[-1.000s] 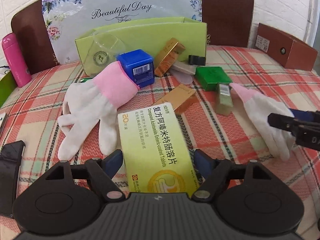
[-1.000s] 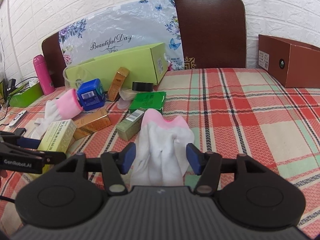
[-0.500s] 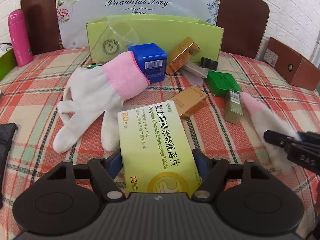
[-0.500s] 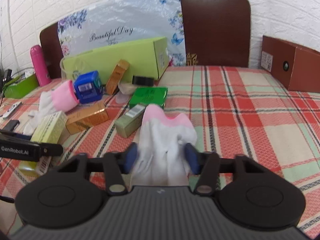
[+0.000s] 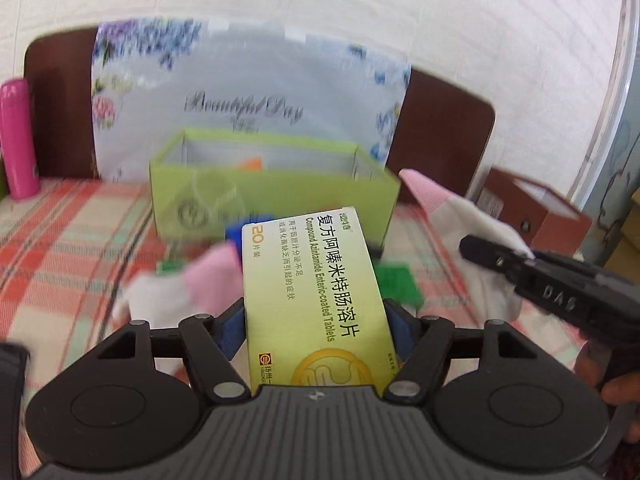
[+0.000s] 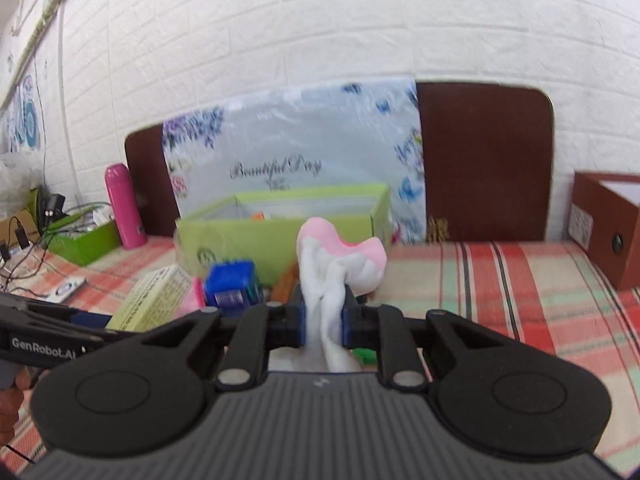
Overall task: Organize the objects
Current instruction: 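Carry the glove and yellow box into the lime-green box and release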
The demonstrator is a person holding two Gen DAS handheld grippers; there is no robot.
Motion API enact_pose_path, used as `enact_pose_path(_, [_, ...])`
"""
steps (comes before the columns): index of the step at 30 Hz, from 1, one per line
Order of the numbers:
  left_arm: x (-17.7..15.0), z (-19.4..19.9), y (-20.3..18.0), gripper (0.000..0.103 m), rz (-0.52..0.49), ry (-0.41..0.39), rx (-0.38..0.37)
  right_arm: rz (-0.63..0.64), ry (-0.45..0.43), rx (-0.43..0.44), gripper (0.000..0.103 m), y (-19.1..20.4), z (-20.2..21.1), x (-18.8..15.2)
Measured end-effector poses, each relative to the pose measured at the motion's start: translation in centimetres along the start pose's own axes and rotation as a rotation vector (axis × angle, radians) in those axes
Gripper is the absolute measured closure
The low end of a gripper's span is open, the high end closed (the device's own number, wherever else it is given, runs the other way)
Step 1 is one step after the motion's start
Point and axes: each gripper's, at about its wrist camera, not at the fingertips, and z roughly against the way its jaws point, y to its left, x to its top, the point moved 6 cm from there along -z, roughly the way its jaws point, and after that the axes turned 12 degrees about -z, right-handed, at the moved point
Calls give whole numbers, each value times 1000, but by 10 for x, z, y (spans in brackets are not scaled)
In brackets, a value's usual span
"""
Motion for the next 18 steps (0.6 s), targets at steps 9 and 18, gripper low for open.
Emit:
enact_pose_path(9, [98,-25,15,30,-6,-147,-11,49,-96,12,88,17,-47,65])
enact_pose_path(18, [149,-96,35,30,27,-154,4,141,-93,-10,88,17,-130,90])
